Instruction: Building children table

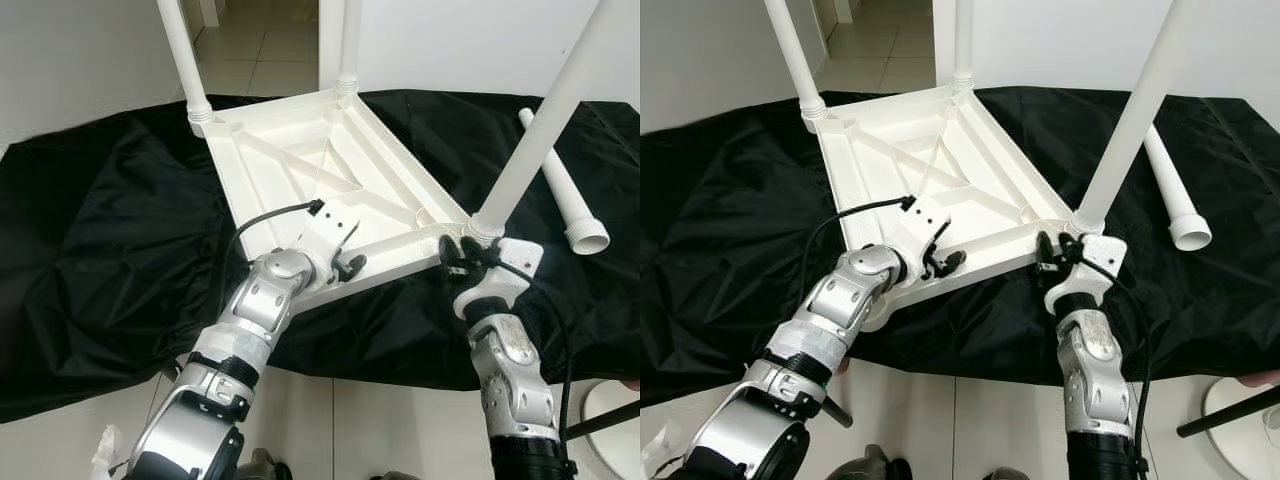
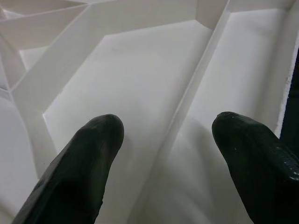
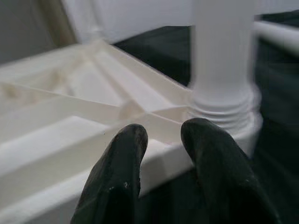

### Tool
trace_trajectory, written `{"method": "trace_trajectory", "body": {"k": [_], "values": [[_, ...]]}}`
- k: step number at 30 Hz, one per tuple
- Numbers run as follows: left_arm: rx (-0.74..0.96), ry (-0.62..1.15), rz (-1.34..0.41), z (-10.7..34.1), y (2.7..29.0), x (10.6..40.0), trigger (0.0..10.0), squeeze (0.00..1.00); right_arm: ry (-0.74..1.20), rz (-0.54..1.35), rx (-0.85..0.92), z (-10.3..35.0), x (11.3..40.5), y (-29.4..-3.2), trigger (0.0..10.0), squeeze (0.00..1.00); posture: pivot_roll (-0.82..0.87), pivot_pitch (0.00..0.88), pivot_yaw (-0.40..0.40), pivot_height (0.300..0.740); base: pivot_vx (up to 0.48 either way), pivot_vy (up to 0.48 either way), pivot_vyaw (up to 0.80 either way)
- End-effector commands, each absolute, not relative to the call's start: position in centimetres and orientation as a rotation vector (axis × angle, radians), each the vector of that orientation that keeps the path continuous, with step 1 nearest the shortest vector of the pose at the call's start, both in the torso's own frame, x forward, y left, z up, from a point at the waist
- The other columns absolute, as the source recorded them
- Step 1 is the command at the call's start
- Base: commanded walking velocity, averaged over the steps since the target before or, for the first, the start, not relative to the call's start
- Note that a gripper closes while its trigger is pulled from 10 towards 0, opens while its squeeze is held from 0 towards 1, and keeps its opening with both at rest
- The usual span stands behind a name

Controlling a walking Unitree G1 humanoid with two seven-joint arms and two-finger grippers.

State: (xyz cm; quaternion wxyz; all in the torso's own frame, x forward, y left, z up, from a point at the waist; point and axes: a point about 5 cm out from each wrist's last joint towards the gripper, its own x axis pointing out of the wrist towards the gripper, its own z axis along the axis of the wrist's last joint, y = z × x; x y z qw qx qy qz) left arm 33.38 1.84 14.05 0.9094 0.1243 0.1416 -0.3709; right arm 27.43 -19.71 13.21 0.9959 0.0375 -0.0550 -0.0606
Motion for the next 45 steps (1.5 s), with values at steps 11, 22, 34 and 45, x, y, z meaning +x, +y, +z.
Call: {"method": "trace_trajectory", "body": {"k": [11,22,34,45], "values": [[0.236,0.345,-0.624,13.4,1.9,34.5,10.0,0.00,-0.094,-0.159,0.044,12.9,27.3,-18.5,10.0,0.00,-0.13,0.000,0.090,0.740,0.000,0.000,0.00],[0.238,0.391,-0.565,13.7,1.9,35.7,10.0,0.00,-0.089,-0.204,0.013,12.9,27.7,-18.6,10.0,0.00,-0.12,0.000,0.102,0.740,0.000,0.000,0.00],[0.221,0.432,-0.572,14.1,1.6,36.2,10.0,0.00,-0.088,-0.232,0.035,13.0,27.7,-18.9,10.0,0.00,-0.13,0.000,0.115,0.740,0.000,0.000,0.00],[0.228,0.410,-0.581,14.5,1.1,36.4,0.0,0.00,-0.088,-0.248,0.019,13.0,27.8,-19.1,10.0,0.00,-0.13,0.000,0.122,0.740,0.000,0.000,0.00]]}}
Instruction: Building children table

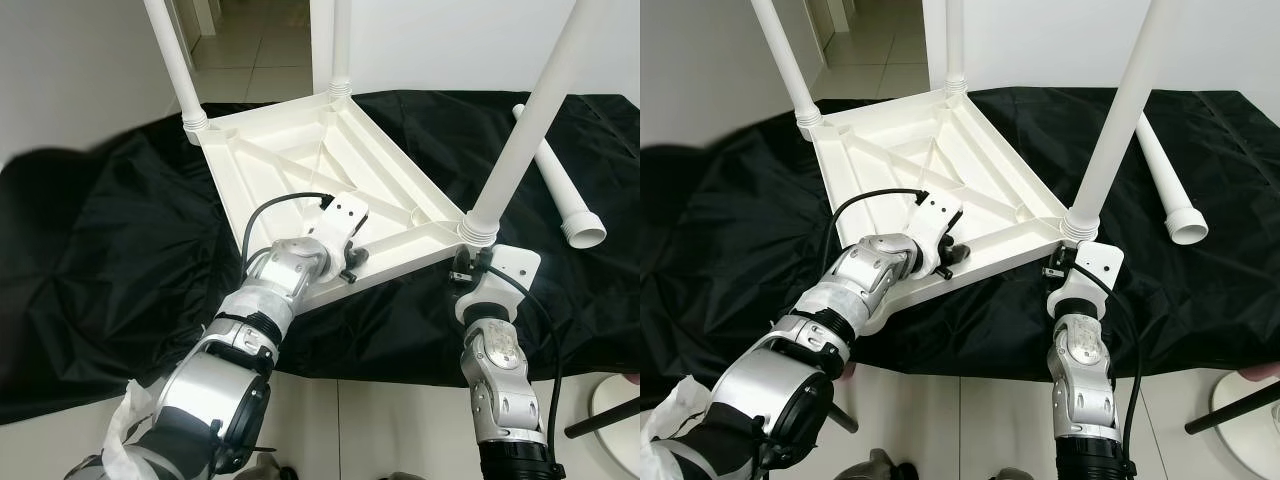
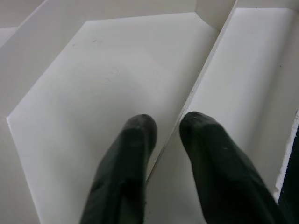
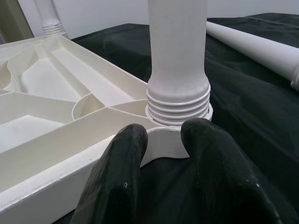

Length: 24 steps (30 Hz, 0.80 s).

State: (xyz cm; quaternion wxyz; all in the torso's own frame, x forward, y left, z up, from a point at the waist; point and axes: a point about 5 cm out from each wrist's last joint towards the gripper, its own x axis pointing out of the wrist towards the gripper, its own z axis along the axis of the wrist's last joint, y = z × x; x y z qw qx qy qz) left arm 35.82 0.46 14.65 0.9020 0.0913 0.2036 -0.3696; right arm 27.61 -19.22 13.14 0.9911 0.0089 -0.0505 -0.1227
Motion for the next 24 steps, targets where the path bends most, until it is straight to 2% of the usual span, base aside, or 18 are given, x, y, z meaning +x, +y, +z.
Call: {"method": "trace_trajectory", "body": {"k": [1,17,18,19,20,21,22,24], "values": [[0.231,0.409,-0.580,14.49,1.03,36.43,0.0,0.00,-0.088,-0.250,0.017,12.98,27.83,-19.14,10.0,0.00,-0.13,0.000,0.124,0.740,0.000,0.000,0.00],[0.259,0.407,-0.588,14.27,1.09,36.31,0.0,0.00,-0.084,-0.252,0.005,12.80,27.80,-19.26,10.0,0.00,-0.13,0.000,0.124,0.740,0.000,0.000,0.00],[0.271,0.390,-0.597,14.41,1.02,36.31,1.2,0.00,-0.083,-0.252,0.004,12.77,27.80,-19.29,10.0,0.00,-0.13,0.000,0.124,0.740,0.000,0.000,0.00],[0.281,0.378,-0.604,14.51,0.96,36.32,1.2,0.00,-0.082,-0.252,0.003,12.76,27.80,-19.30,10.0,0.00,-0.13,0.000,0.124,0.740,0.000,0.000,0.00],[0.263,0.372,-0.628,14.66,0.71,36.21,10.0,0.00,-0.082,-0.252,0.002,12.74,27.80,-19.31,10.0,0.00,-0.13,0.000,0.124,0.740,0.000,0.000,0.00],[0.263,0.372,-0.628,14.66,0.71,36.21,10.0,0.00,-0.082,-0.252,0.002,12.74,27.80,-19.31,10.0,0.00,-0.13,0.000,0.124,0.740,0.000,0.000,0.00],[0.238,0.357,-0.665,14.98,0.32,36.04,10.0,1.00,-0.081,-0.254,0.002,12.68,27.79,-19.33,10.0,0.00,-0.13,0.000,0.124,0.740,0.000,0.000,0.00],[0.238,0.357,-0.665,14.98,0.32,36.04,10.0,1.00,-0.081,-0.254,0.002,12.68,27.79,-19.33,10.0,0.00,-0.13,0.000,0.124,0.740,0.000,0.000,0.00]]}}
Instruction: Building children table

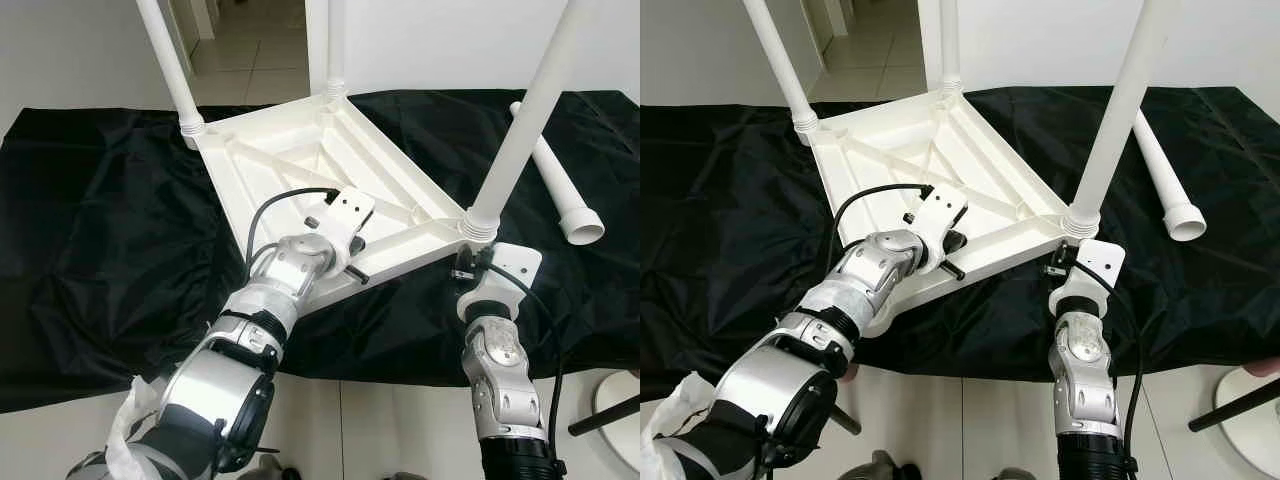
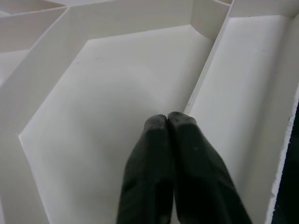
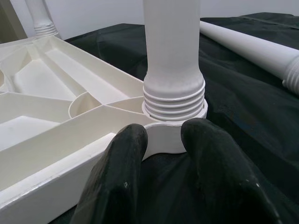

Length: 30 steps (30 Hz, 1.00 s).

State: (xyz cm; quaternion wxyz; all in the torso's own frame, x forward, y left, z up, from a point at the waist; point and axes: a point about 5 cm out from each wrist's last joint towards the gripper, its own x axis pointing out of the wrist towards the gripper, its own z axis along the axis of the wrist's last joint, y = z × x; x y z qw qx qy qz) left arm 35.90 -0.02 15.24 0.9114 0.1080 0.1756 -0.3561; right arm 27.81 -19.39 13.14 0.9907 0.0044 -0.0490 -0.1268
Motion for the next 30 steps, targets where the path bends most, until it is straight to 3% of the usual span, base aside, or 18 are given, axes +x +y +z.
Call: {"method": "trace_trajectory", "body": {"k": [1,6,15,16,17,30], "values": [[0.234,0.347,-0.677,15.1,0.2,36.0,10.0,1.00,-0.080,-0.255,0.001,12.7,27.8,-19.3,10.0,0.00,-0.13,0.000,0.124,0.740,0.000,0.000,0.00],[0.154,0.313,-0.767,16.2,-0.4,35.6,10.0,1.00,-0.110,-0.274,0.028,12.7,27.3,-19.5,10.0,0.00,-0.12,0.000,0.124,0.740,0.000,0.000,0.00],[0.209,0.320,-0.822,16.3,-0.7,35.3,10.0,1.00,-0.180,-0.458,0.060,13.1,25.8,-21.2,10.0,0.00,-0.11,0.001,0.116,0.740,0.000,0.000,0.00],[0.217,0.331,-0.826,16.2,-0.7,35.3,10.0,0.33,-0.179,-0.466,0.059,13.1,25.7,-21.3,10.0,0.00,-0.11,0.004,0.115,0.740,0.000,0.000,0.00],[0.220,0.345,-0.826,16.0,-0.7,35.2,10.0,0.00,-0.178,-0.459,0.061,13.1,25.6,-21.1,10.0,0.00,-0.11,0.006,0.115,0.740,0.000,0.000,0.00],[0.307,0.502,-0.671,13.1,0.5,35.5,10.0,0.00,-0.202,-0.419,0.028,13.6,25.7,-20.5,10.0,0.00,-0.12,0.014,0.116,0.740,0.000,0.000,0.00]]}}
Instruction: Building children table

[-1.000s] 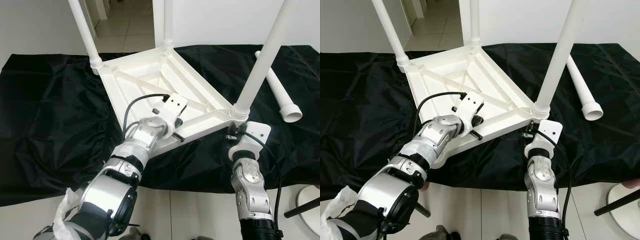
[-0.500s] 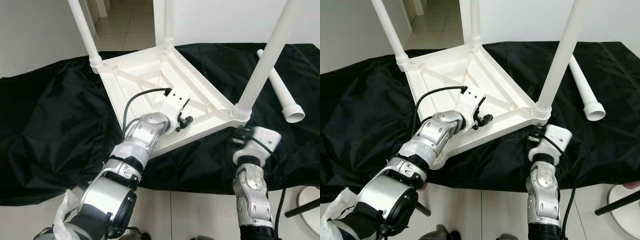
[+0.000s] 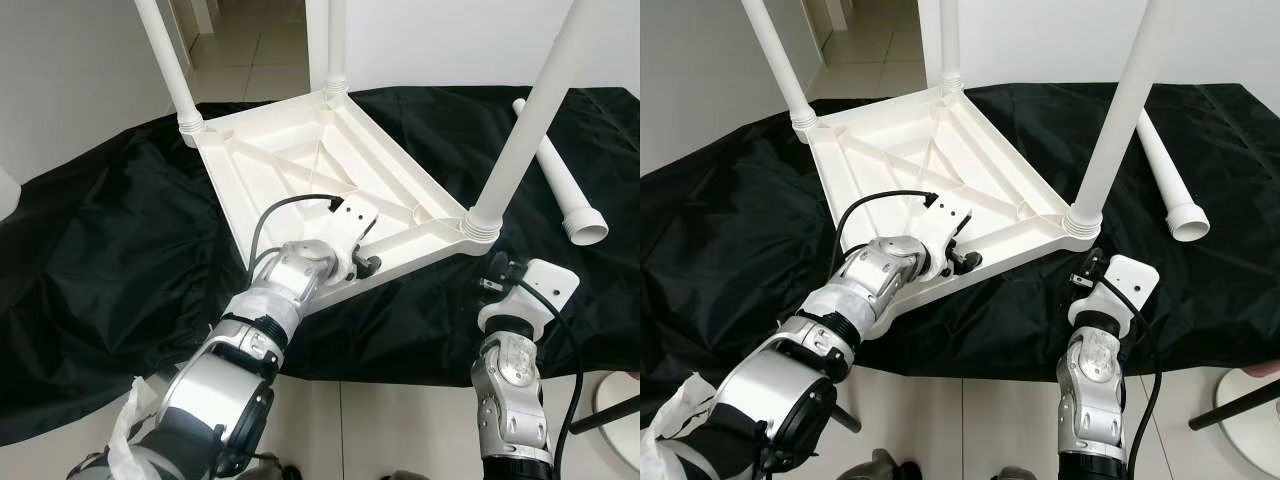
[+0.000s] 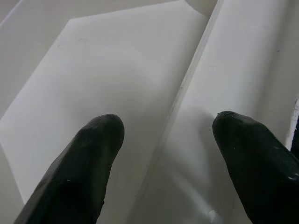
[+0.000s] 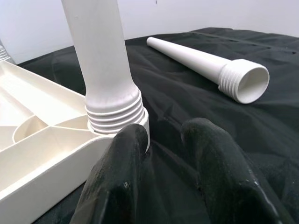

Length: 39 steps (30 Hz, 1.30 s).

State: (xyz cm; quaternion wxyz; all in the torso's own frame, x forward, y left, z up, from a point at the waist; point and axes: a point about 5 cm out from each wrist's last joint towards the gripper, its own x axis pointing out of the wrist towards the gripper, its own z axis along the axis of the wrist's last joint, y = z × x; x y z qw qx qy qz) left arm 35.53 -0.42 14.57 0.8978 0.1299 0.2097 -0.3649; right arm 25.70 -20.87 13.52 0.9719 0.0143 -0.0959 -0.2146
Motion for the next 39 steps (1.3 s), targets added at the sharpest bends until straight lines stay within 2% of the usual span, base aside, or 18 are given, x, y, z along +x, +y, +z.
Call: {"method": "trace_trajectory", "body": {"k": [1,5,6,8,12,13,14,15,16,17,34,35,37,39], "values": [[0.309,0.513,-0.658,12.9,0.6,35.5,10.0,0.00,-0.203,-0.419,0.027,13.6,25.7,-20.5,10.0,0.00,-0.12,0.014,0.116,0.740,0.000,0.000,0.00],[0.301,0.548,-0.600,12.4,1.1,35.7,10.0,0.00,-0.204,-0.419,0.023,13.7,25.6,-20.4,10.0,0.00,-0.13,0.017,0.117,0.740,0.000,0.000,0.00],[0.314,0.555,-0.587,12.3,1.2,35.8,6.7,0.00,-0.205,-0.419,0.024,13.8,25.6,-20.5,10.0,0.00,-0.13,0.017,0.117,0.740,0.000,0.000,0.00],[0.320,0.563,-0.575,12.1,1.3,35.8,7.1,0.00,-0.206,-0.419,0.023,13.8,25.7,-20.5,10.0,0.00,-0.13,0.018,0.117,0.740,0.000,0.000,0.00],[0.333,0.572,-0.564,12.0,1.5,35.9,6.9,0.00,-0.207,-0.420,0.021,13.9,25.7,-20.5,10.0,0.00,-0.13,0.018,0.117,0.740,0.000,0.000,0.00],[0.343,0.572,-0.561,11.9,1.5,35.9,4.9,0.00,-0.208,-0.421,0.019,14.0,25.7,-20.6,10.0,0.00,-0.13,0.019,0.117,0.740,0.000,0.000,0.00],[0.352,0.570,-0.563,12.0,1.5,35.9,2.2,0.00,-0.209,-0.423,0.018,14.0,25.7,-20.7,10.0,0.00,-0.13,0.018,0.117,0.740,0.000,0.000,0.00],[0.357,0.566,-0.562,12.1,1.4,36.0,1.5,0.00,-0.210,-0.424,0.017,14.1,25.7,-20.7,10.0,0.00,-0.13,0.018,0.117,0.740,0.000,0.000,0.00],[0.357,0.566,-0.562,12.1,1.4,36.0,1.5,0.00,-0.210,-0.424,0.017,14.1,25.7,-20.7,10.0,0.00,-0.13,0.018,0.117,0.740,0.000,0.000,0.00],[0.358,0.564,-0.562,12.2,1.4,36.0,0.0,0.00,-0.210,-0.425,0.016,14.1,25.8,-20.7,10.0,0.00,-0.13,0.018,0.116,0.740,0.000,0.000,0.00],[0.383,0.552,-0.568,12.5,1.4,36.3,0.0,0.00,-0.208,-0.425,0.013,14.1,25.9,-20.8,10.0,0.00,-0.13,0.015,0.116,0.740,0.000,0.000,0.00],[0.383,0.546,-0.569,12.6,1.2,36.3,10.0,0.00,-0.208,-0.424,0.012,14.1,25.9,-20.7,10.0,0.00,-0.12,0.016,0.116,0.740,0.000,0.000,0.00],[0.386,0.530,-0.575,12.8,1.0,36.3,10.0,0.00,-0.208,-0.423,0.012,14.1,26.0,-20.7,10.0,0.00,-0.12,0.016,0.115,0.740,0.000,0.000,0.00],[0.426,0.414,-0.600,13.8,0.0,36.5,10.0,0.00,-0.208,-0.420,0.009,14.1,26.0,-20.7,10.0,0.00,-0.12,0.017,0.115,0.740,0.000,0.000,0.00]]}}
